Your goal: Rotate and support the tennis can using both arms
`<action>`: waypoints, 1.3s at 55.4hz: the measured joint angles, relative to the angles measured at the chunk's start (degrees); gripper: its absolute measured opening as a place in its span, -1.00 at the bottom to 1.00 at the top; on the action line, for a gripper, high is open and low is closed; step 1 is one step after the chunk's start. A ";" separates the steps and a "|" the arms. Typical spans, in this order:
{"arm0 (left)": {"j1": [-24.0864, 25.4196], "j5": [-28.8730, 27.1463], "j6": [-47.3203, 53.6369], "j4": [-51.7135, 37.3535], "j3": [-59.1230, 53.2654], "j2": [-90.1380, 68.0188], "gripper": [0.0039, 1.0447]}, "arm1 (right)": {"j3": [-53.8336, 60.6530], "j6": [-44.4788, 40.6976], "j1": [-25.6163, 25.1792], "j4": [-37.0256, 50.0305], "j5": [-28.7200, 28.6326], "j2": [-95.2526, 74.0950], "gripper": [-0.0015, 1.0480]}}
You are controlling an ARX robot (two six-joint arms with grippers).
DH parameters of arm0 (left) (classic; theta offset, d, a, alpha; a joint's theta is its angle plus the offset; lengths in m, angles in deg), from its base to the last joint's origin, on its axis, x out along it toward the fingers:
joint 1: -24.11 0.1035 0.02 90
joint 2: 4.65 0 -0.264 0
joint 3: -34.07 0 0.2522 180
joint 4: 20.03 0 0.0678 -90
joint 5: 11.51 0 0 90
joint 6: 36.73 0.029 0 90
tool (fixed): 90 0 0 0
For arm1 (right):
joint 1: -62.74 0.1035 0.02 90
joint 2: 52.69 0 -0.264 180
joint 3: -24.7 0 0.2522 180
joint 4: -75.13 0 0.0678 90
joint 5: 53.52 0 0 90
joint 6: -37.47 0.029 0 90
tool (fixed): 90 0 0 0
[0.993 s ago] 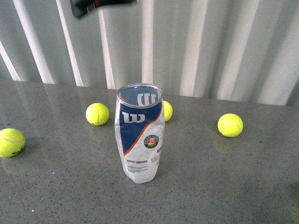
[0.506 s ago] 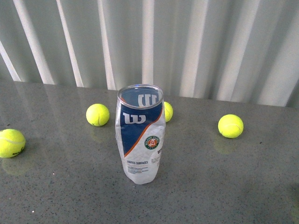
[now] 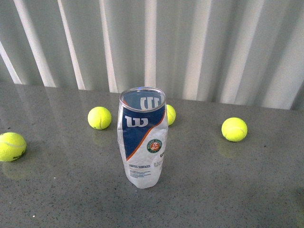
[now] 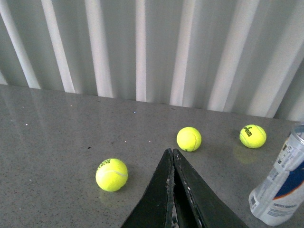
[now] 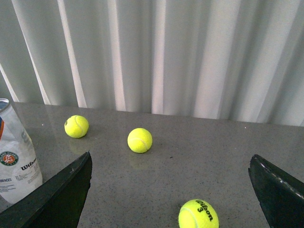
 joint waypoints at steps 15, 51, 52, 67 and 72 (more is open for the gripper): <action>-4.20 -4.02 -0.02 3.48 -4.07 7.52 -0.93 | 0.00 0.00 0.00 0.00 0.00 0.00 0.86; -10.49 -9.97 -0.17 12.61 -7.67 22.23 -0.94 | 0.00 0.00 0.00 0.00 0.00 0.00 0.86; -10.49 -9.97 -0.17 12.79 -7.67 22.45 -0.94 | 0.00 0.00 0.00 0.00 0.02 0.00 0.86; -10.49 -9.97 -0.17 17.99 -7.67 27.58 -0.94 | 0.00 0.00 0.00 -0.02 0.00 0.00 0.86; -10.49 -9.92 -0.17 25.62 -7.65 33.38 -0.94 | 0.00 0.00 0.00 -0.02 0.00 0.00 0.86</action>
